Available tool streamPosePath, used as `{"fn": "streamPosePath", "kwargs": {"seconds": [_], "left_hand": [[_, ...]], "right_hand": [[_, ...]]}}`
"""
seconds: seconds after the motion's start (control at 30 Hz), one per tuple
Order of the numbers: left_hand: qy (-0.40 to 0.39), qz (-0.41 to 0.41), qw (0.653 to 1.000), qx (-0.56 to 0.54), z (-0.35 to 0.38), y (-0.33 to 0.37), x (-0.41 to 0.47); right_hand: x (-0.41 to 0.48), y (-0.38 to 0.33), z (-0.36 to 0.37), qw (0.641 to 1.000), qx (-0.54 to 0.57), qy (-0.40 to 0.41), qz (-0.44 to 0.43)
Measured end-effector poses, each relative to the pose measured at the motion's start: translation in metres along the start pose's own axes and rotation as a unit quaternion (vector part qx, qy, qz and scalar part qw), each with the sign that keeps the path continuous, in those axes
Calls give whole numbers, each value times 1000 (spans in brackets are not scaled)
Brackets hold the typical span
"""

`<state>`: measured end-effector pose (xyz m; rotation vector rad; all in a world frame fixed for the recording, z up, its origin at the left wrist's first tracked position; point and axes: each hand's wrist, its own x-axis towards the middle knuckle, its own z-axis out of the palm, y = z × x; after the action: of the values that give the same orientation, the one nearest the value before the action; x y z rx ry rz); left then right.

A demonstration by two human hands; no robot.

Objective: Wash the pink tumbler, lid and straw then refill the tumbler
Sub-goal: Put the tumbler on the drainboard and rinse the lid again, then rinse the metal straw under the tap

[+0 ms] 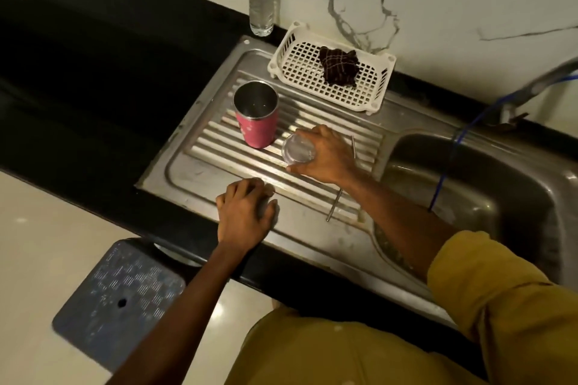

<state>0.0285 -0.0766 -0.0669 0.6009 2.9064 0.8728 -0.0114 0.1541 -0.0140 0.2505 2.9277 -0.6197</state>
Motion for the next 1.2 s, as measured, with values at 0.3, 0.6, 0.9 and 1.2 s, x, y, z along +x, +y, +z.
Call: {"fn": "streamPosePath", "kwargs": {"seconds": [0.3,0.6,0.9,1.2], "left_hand": [[-16,4,1000,-9,0,-2,-2],[-19,-1,1000,-9,-2,0,-1],[-15,4,999,-33,-4,0,-3],[-136,-12,916,-377,9,90,-29]], "right_hand": [[-43,54,-18,970,132,104,175],[-45,63,-9,943,186,32,276],[-52,76,-12,878,334,26,342],[-134,104,-50,773,527,83,343]]}}
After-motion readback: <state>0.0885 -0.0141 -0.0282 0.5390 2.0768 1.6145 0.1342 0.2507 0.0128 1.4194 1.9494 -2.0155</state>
